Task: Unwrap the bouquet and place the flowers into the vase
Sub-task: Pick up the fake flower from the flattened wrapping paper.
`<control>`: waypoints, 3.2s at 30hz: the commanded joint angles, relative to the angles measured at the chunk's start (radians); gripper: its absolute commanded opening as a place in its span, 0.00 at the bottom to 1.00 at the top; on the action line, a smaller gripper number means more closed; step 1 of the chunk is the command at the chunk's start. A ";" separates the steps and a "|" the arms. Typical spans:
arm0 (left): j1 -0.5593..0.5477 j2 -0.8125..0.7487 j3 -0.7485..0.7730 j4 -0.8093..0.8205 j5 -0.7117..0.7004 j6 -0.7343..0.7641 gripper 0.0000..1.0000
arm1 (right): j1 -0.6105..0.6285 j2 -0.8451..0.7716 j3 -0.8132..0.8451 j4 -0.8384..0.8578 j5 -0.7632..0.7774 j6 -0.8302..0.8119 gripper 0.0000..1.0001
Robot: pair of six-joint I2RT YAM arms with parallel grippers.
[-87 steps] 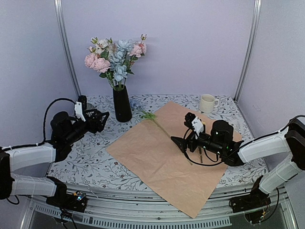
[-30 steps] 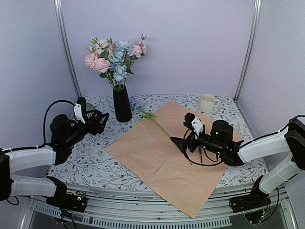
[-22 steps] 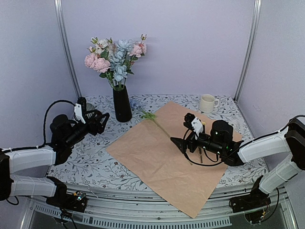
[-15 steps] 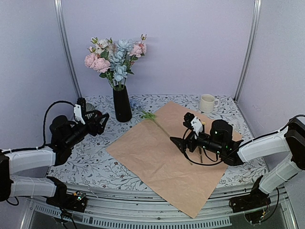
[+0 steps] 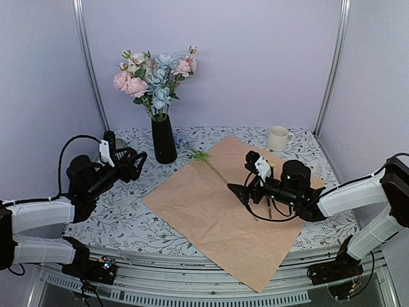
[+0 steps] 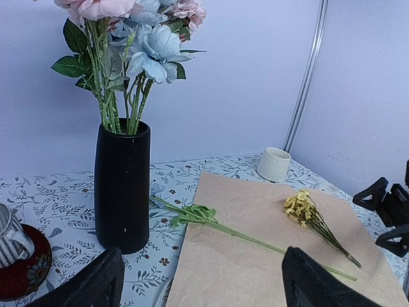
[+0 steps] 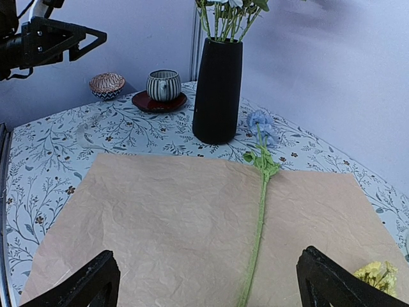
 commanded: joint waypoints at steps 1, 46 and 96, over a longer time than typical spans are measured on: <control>-0.011 -0.007 -0.010 0.030 0.005 0.014 0.88 | -0.003 0.010 0.028 -0.010 -0.003 0.003 0.99; -0.036 -0.029 -0.061 -0.001 -0.160 -0.123 0.98 | -0.003 0.097 0.363 -0.725 0.068 0.538 0.87; -0.038 0.010 -0.049 0.048 -0.025 -0.083 0.98 | -0.047 0.466 0.886 -1.435 0.262 0.496 0.03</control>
